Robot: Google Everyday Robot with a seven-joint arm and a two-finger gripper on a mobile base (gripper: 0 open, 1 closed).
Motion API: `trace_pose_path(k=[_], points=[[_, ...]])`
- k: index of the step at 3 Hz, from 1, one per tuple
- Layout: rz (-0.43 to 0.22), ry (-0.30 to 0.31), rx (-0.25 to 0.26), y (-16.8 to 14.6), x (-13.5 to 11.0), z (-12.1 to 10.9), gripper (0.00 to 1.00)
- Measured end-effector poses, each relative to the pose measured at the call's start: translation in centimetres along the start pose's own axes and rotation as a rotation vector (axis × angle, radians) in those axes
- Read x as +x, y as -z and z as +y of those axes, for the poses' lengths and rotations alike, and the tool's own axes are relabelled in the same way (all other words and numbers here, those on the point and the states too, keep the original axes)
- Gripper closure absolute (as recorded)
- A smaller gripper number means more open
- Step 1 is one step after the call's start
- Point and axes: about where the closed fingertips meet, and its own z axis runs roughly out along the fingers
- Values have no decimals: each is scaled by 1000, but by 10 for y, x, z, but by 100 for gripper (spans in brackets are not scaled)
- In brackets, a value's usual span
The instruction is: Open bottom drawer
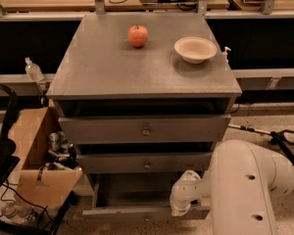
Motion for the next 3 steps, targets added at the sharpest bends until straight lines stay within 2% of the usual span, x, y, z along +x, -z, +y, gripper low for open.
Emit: trace_pose_path(k=[3], points=[[0,0,0,0,0,0,100]])
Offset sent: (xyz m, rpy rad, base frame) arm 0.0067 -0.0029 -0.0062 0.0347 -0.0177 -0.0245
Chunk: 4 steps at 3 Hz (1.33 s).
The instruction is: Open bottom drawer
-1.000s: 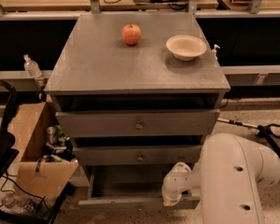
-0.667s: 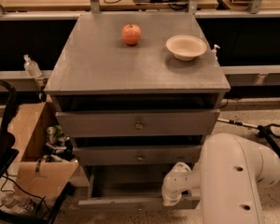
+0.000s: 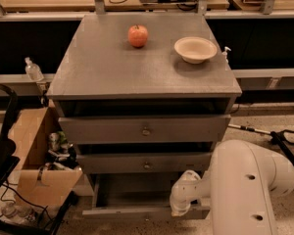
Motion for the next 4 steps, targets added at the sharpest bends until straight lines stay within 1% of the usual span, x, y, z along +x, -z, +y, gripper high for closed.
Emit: trace_pose_path(k=[3,4], points=[[0,0,0,0,0,0,100],[0,0,0,0,0,0,82]])
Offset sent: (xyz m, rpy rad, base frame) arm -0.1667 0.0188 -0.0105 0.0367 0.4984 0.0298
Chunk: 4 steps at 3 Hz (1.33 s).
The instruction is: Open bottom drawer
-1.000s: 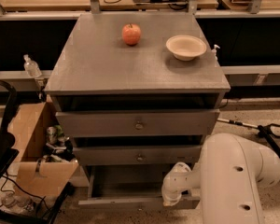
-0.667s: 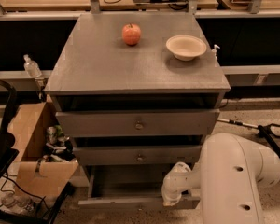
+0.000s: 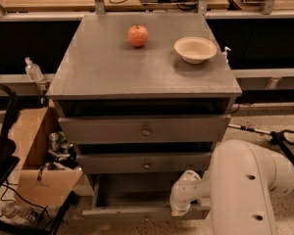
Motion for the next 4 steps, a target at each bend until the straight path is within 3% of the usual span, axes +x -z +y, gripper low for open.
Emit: trace_pose_path(k=[3,4], points=[[0,0,-3,-1,0,1,12],[0,0,-3,-1,0,1,0]])
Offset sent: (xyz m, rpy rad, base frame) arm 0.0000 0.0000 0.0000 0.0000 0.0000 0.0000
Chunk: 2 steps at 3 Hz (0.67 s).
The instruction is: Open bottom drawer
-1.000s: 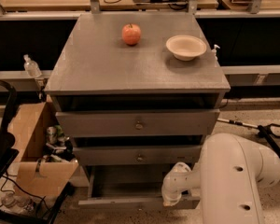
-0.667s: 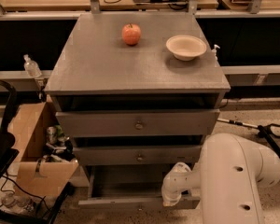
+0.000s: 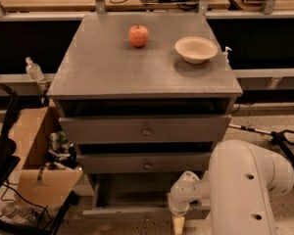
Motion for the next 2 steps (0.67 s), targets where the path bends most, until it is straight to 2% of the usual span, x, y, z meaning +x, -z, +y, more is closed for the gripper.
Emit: trace_pose_path(k=[2], points=[[0,0,0,0,0,0,0]])
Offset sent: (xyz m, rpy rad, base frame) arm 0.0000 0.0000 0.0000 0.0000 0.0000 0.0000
